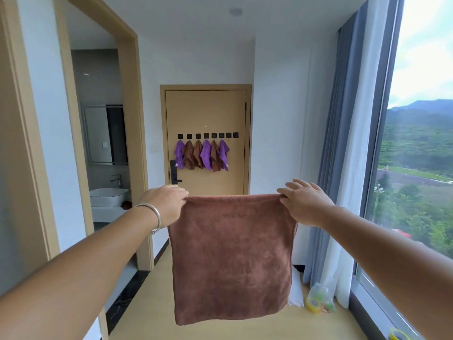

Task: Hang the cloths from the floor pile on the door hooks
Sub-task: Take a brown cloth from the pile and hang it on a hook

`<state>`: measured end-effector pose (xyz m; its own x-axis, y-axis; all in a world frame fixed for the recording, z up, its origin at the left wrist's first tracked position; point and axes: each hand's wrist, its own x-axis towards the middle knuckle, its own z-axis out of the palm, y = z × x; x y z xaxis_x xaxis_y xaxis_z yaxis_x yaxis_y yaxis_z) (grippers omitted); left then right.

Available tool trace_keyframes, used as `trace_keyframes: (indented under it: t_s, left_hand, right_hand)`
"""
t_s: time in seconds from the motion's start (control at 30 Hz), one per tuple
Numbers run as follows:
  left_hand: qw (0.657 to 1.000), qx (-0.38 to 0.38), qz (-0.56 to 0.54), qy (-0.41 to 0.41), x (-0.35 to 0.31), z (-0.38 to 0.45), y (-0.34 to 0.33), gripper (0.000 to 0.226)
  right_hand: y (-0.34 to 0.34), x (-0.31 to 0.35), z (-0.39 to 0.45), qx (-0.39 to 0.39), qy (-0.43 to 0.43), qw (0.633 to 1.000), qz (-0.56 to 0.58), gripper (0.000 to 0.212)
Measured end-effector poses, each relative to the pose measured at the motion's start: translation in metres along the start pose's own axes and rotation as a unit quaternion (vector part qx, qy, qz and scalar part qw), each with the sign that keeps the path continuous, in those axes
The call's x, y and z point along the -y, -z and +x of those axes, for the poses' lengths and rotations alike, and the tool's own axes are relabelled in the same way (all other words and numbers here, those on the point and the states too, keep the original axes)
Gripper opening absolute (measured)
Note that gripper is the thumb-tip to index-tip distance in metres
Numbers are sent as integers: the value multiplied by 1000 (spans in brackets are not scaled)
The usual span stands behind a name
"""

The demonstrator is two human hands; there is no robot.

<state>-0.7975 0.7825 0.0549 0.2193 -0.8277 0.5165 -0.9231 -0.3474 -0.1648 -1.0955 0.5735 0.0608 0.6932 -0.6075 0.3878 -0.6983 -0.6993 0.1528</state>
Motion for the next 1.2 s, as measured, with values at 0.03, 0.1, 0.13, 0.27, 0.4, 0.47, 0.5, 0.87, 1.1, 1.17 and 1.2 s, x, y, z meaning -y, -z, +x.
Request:
trace_keyframes:
  t_s: [0.03, 0.1, 0.13, 0.27, 0.4, 0.47, 0.5, 0.87, 1.1, 1.17, 1.2]
  left_hand:
    - [1000, -9, 4, 1, 3, 4, -3, 18]
    - [1000, -20, 10, 7, 9, 15, -11, 16]
    - [1000, -18, 10, 12, 12, 20, -16, 17]
    - [998, 28, 29, 41, 24, 51, -46, 35]
    - [997, 40, 40, 45, 32, 93, -73, 38]
    - [997, 36, 41, 54, 35, 117, -83, 39]
    - [997, 34, 43, 56, 36, 133, -88, 39]
    - [996, 23, 67, 60, 53, 268, -160, 38]
    - [995, 30, 72, 58, 90, 341, -217, 42]
    - [996, 30, 70, 51, 105, 364, -236, 41]
    - [996, 29, 69, 50, 113, 375, -246, 41]
  right_hand:
    - [-3, 2, 5, -7, -4, 1000, 2, 45]
    - [-10, 5, 18, -22, -5, 1000, 2, 46]
    - [-13, 6, 23, -27, -3, 1000, 2, 46]
    - [-34, 2, 58, -24, -3, 1000, 13, 46]
    - [-57, -12, 105, -28, 0, 999, 23, 47]
    - [-67, -21, 130, -29, 4, 999, 29, 46]
    - [-72, -28, 145, -31, 5, 999, 33, 46]
    - [-122, -79, 290, -38, 12, 998, 40, 46]
    - [-169, -81, 379, -28, 9, 998, 46, 47]
    - [-184, -80, 408, -27, 8, 999, 41, 47]
    - [-191, -78, 423, -27, 5, 999, 38, 47]
